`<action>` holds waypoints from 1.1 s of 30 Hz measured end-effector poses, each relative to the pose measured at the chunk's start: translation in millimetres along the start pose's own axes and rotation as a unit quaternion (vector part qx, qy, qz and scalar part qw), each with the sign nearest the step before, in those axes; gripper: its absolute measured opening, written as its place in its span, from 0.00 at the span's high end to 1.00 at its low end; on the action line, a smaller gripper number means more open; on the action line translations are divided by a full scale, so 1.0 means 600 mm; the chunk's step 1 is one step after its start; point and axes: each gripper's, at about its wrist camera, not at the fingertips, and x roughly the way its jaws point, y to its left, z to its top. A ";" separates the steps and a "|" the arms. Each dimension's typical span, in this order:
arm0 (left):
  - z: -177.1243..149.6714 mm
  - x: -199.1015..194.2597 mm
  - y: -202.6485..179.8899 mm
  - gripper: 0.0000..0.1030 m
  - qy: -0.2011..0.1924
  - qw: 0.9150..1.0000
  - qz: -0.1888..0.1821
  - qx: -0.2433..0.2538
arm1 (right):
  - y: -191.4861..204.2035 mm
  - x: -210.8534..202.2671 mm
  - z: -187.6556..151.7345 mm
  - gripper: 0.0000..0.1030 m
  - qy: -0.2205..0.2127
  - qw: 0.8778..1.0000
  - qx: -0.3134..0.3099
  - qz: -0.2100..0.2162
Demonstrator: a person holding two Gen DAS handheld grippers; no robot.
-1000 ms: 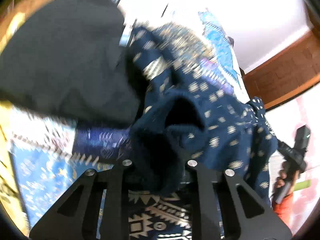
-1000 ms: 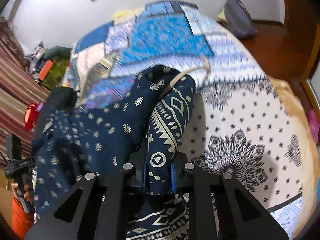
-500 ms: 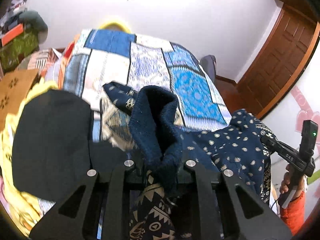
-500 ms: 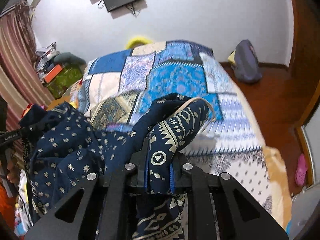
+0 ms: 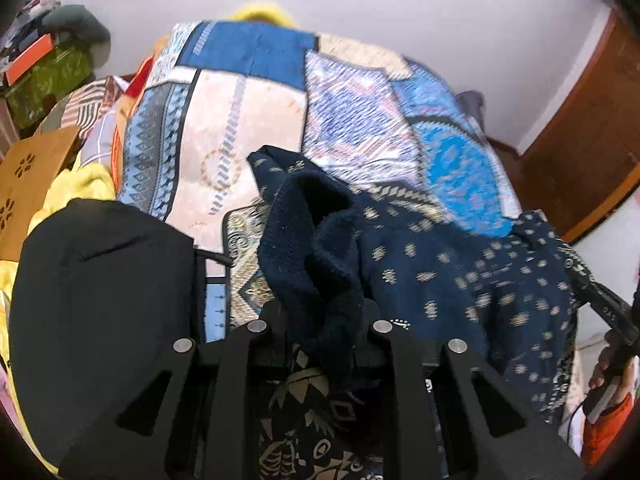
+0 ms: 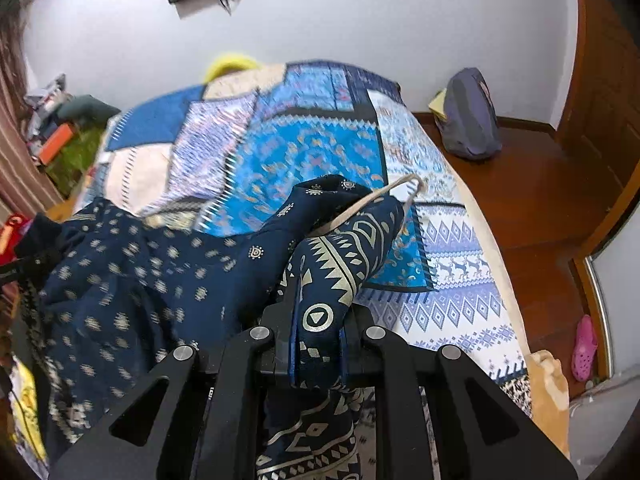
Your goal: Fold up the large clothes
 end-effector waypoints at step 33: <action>-0.209 -0.219 -0.001 0.15 -0.030 0.996 0.006 0.079 | 0.016 -0.240 -0.153 0.43 0.006 0.996 -0.054 -0.069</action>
